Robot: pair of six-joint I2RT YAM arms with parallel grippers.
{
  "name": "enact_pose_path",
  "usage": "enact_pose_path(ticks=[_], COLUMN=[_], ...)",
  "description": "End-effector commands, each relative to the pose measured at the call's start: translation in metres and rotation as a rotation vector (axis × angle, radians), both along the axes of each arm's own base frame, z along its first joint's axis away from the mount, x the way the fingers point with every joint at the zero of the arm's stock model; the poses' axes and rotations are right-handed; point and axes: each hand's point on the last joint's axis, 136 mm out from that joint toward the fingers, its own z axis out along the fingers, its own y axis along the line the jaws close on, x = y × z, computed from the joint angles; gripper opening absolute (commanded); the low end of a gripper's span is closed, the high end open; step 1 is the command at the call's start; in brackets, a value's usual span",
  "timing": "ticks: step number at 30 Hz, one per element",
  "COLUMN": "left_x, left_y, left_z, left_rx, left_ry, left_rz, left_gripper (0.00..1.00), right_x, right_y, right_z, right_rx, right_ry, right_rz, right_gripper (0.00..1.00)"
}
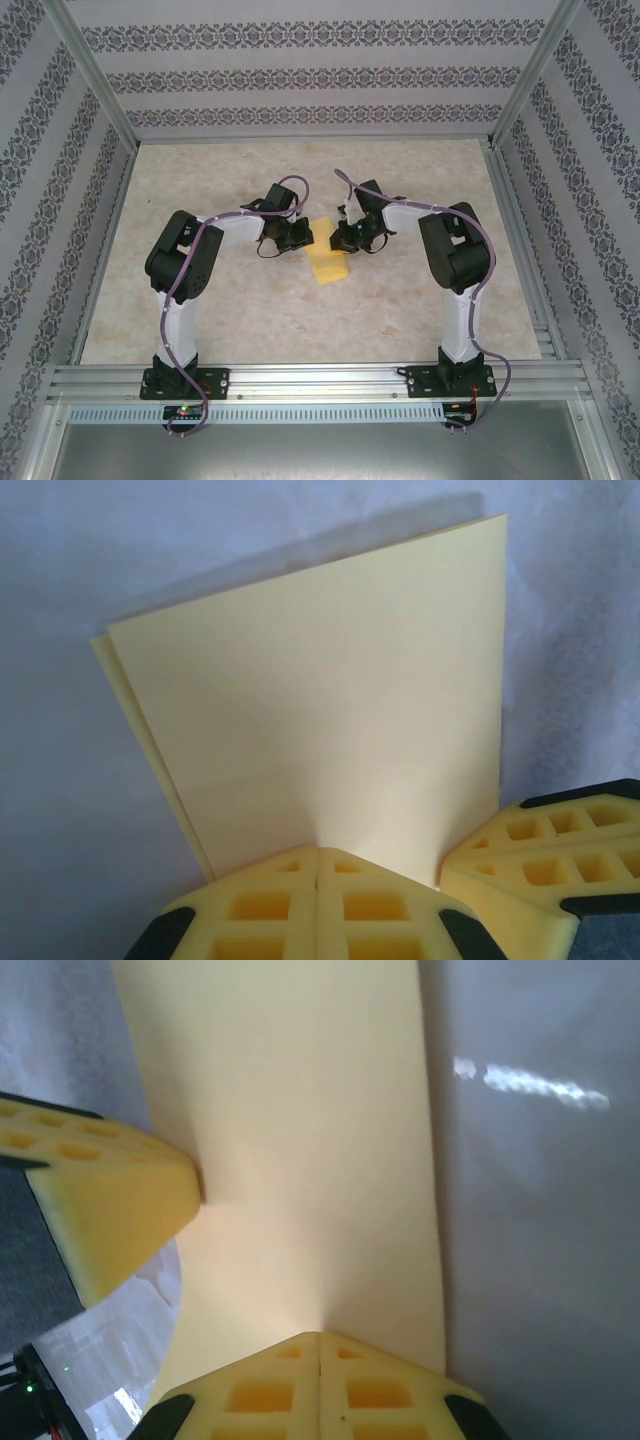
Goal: Fold a paper plane with a square sheet of paper (pick it up from the middle)
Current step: Fold the square sheet of paper in half at the center of the table.
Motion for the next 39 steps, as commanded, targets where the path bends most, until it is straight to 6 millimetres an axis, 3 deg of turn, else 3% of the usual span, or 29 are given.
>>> enact_pose_path(ticks=[1, 5, 11, 20, 34, 39], left_x=[-0.063, -0.063, -0.063, -0.064, -0.065, -0.065], left_y=[0.044, 0.043, 0.043, 0.043, 0.045, 0.046], left_z=[-0.082, -0.082, -0.082, -0.083, -0.088, -0.087], left_rx=[0.262, 0.258, 0.257, 0.26, 0.273, 0.274], left_ry=[0.247, 0.244, 0.246, 0.246, 0.251, 0.247], left_rz=[0.011, 0.007, 0.006, 0.002, 0.004, 0.004], left_gripper=[0.0, 0.0, 0.0, 0.0, 0.0, 0.0], right_x=[-0.028, -0.026, -0.004, -0.02, -0.077, -0.088], right_y=[-0.023, -0.022, 0.011, 0.021, -0.032, -0.048], right_z=[-0.01, -0.002, 0.035, 0.005, -0.02, -0.025], right_rx=[-0.08, -0.059, 0.037, 0.005, -0.076, -0.087], right_ry=[0.08, 0.057, -0.033, 0.033, 0.134, 0.143], right_rz=[0.013, 0.009, 0.022, 0.052, -0.018, -0.063], right_gripper=[0.06, 0.07, 0.07, 0.07, 0.07, 0.07])
